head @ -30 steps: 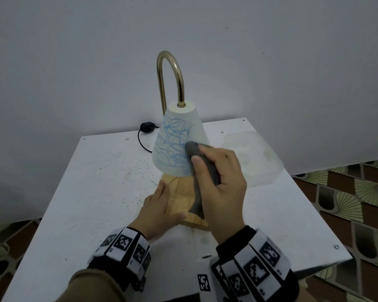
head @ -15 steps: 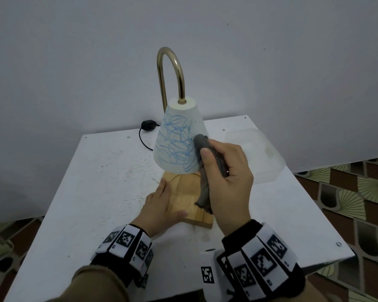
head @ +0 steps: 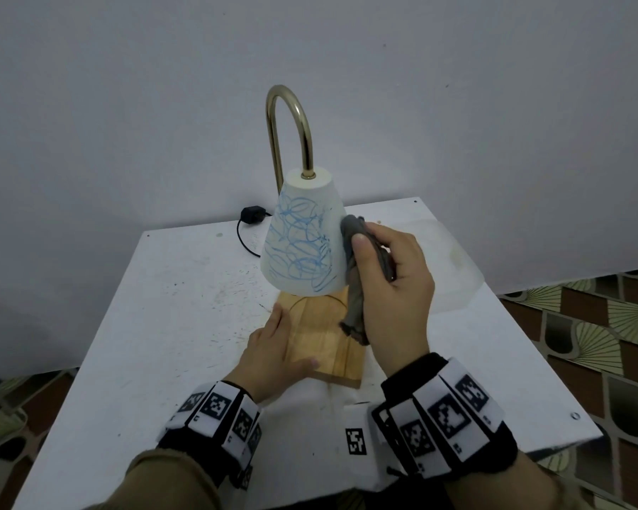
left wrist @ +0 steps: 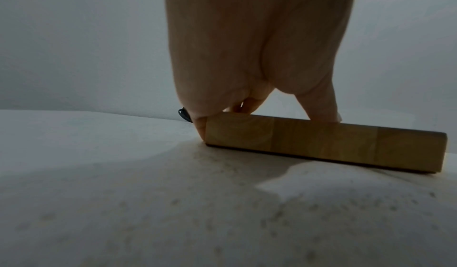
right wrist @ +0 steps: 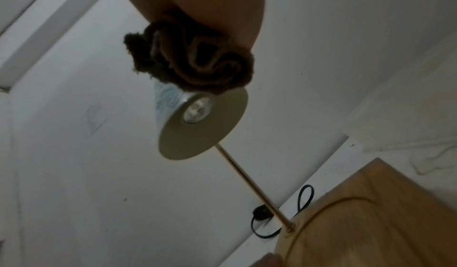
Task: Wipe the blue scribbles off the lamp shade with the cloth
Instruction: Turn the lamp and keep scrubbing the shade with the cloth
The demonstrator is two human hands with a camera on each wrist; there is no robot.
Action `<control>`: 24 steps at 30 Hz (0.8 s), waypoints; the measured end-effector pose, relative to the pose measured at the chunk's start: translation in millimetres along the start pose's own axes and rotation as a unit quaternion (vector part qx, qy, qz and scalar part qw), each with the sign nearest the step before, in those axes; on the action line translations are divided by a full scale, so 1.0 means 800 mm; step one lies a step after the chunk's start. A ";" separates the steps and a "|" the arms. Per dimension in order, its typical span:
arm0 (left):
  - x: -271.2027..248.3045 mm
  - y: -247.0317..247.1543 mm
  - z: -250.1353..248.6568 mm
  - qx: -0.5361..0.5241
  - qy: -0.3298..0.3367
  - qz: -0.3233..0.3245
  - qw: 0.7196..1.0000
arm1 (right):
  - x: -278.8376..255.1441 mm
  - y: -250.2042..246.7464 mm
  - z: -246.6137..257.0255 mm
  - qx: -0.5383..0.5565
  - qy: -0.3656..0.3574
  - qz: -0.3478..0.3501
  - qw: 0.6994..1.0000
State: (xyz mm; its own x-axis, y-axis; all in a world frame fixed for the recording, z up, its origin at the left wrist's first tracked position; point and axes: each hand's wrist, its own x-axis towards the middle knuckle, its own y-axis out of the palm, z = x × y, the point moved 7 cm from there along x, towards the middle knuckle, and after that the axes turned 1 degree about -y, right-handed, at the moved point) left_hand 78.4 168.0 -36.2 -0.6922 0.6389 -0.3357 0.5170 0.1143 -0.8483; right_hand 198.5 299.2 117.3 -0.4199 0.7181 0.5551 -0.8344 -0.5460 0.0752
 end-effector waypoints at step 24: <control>0.000 -0.001 0.003 -0.040 0.018 -0.004 0.999 | 0.142 -0.097 -0.159 -0.369 0.100 0.217 0.898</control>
State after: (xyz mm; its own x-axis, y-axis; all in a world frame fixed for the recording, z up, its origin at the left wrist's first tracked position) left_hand 76.8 165.9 -36.7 -0.6794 0.6637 -0.3129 0.5510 0.1798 -0.8149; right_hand 170.3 478.2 69.0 -0.7566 0.6104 0.2344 -0.5558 -0.4115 -0.7224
